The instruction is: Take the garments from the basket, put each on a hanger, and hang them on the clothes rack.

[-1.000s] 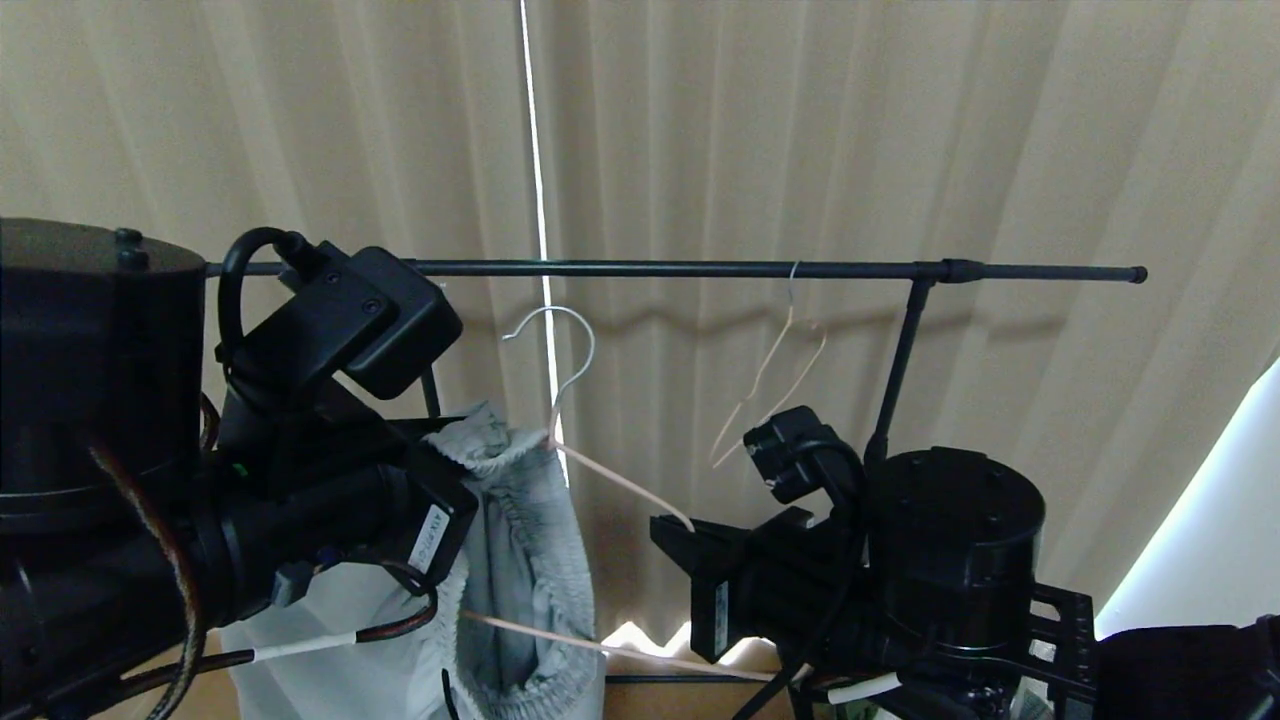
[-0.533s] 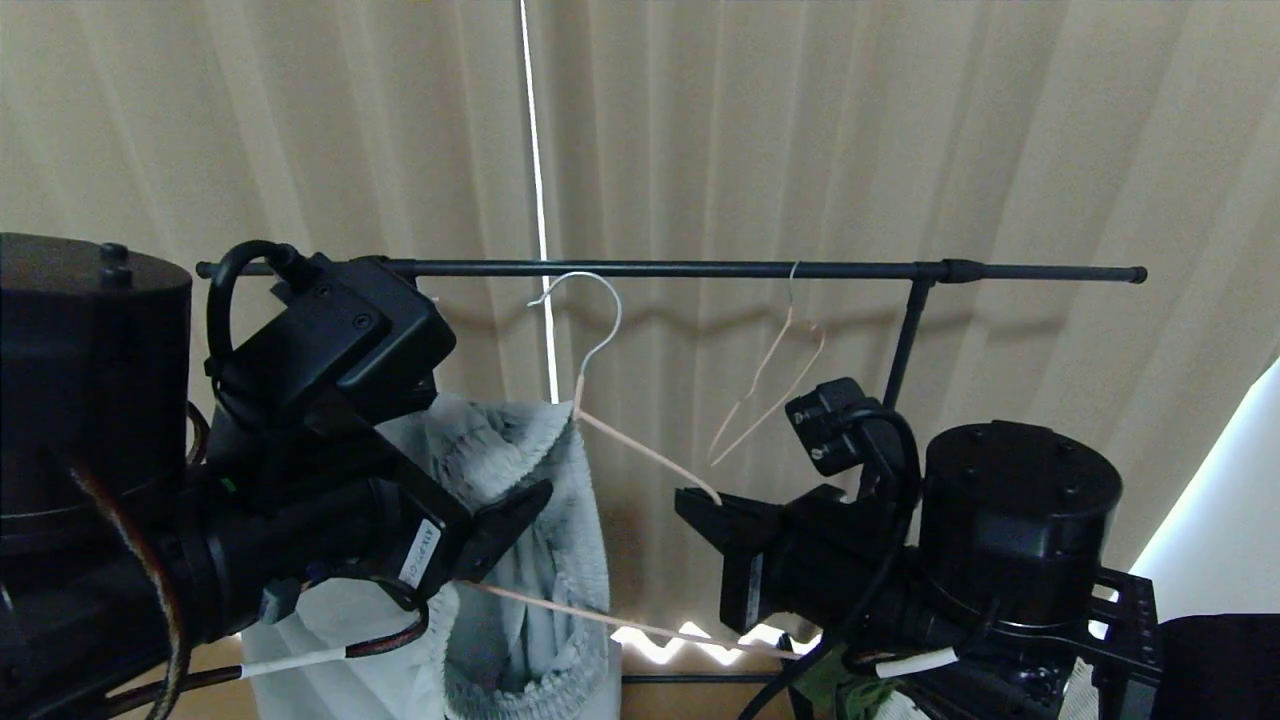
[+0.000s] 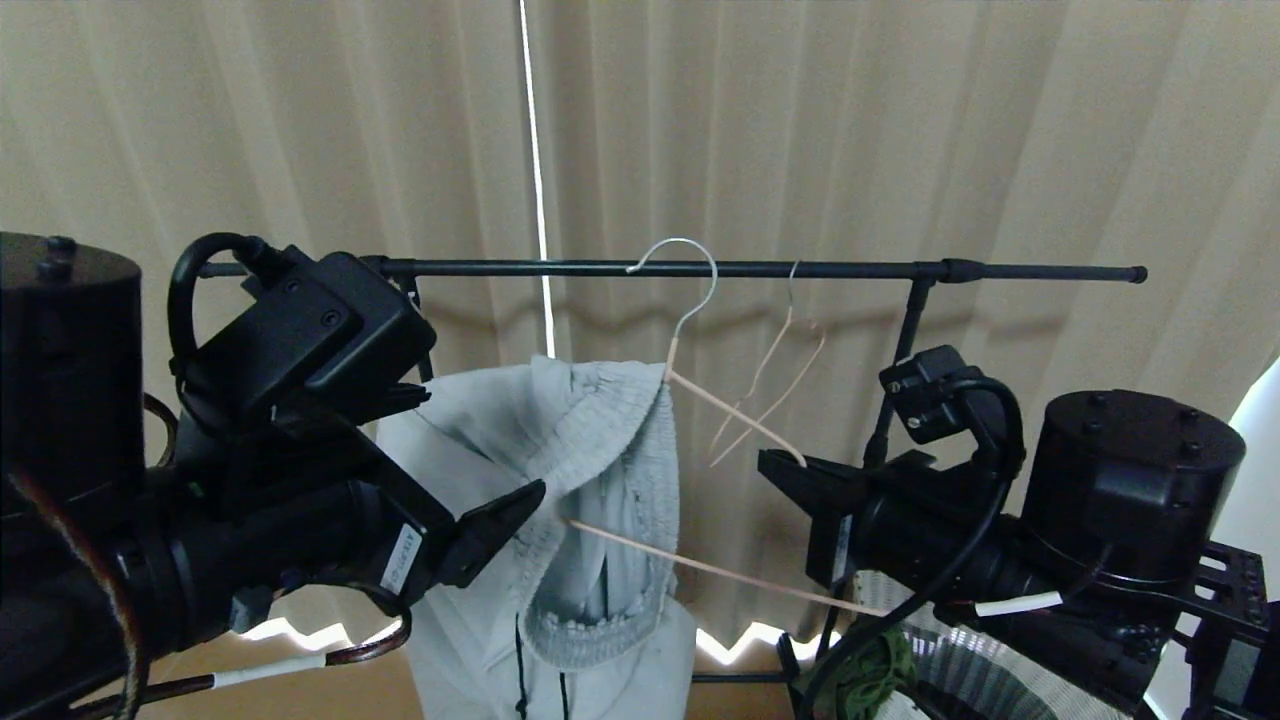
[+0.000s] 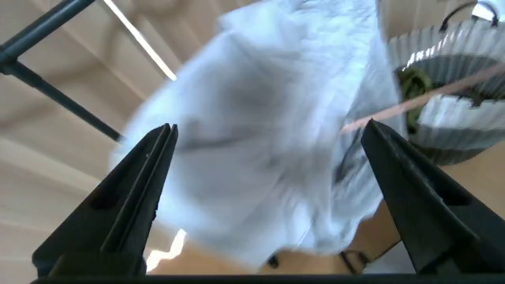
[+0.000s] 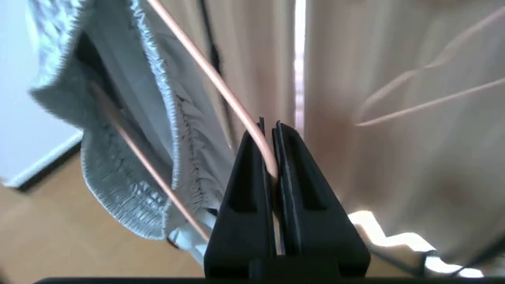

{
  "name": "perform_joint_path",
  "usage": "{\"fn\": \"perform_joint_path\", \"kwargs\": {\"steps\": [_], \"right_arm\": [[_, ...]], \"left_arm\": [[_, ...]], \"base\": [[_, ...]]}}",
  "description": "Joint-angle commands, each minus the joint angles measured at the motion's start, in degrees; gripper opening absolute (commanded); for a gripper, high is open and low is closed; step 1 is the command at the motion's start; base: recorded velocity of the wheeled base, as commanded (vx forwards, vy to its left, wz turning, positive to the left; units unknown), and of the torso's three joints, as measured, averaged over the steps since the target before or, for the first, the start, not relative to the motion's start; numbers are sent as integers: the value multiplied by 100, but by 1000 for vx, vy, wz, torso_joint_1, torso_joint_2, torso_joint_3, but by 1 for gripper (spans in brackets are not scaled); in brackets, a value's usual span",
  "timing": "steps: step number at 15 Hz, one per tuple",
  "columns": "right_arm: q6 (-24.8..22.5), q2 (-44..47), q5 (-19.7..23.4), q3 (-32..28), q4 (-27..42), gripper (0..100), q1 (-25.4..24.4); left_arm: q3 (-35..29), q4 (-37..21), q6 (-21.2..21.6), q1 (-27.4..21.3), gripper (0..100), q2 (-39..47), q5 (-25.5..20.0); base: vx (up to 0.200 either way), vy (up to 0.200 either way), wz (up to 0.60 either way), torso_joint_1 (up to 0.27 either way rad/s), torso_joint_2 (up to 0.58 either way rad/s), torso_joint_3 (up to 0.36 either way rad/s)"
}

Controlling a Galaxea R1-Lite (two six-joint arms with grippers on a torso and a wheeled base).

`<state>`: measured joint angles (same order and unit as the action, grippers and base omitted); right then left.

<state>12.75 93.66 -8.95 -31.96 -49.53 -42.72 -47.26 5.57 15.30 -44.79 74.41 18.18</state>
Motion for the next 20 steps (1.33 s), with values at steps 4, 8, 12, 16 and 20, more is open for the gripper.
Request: {"fn": "perform_joint_path", "kwargs": {"steps": [4,8,12,16,20], "right_arm": [[-177,-471,104,191,304,0,264],[-212,-515,517,155,330,0,264],[-220,-471,622,147,304,0,229],[-212,-445,754,85,251,0,-17],[-212,-454,886,85,242,0,-325]], "left_arm": [[727,928,1186,612,100,-551,-51],[956,1904,2003,1201,100,-252,-1703],[956,2598,2232,1236,100,293,-1721],[956,2932,2812,1236,100,680,-1721],[929,2941,2953,1262,100,750,-1721]], "base": [[0,0,0,0,0,0],[0,0,0,0,0,0],[0,0,0,0,0,0],[0,0,0,0,0,0],[0,0,0,0,0,0]]}}
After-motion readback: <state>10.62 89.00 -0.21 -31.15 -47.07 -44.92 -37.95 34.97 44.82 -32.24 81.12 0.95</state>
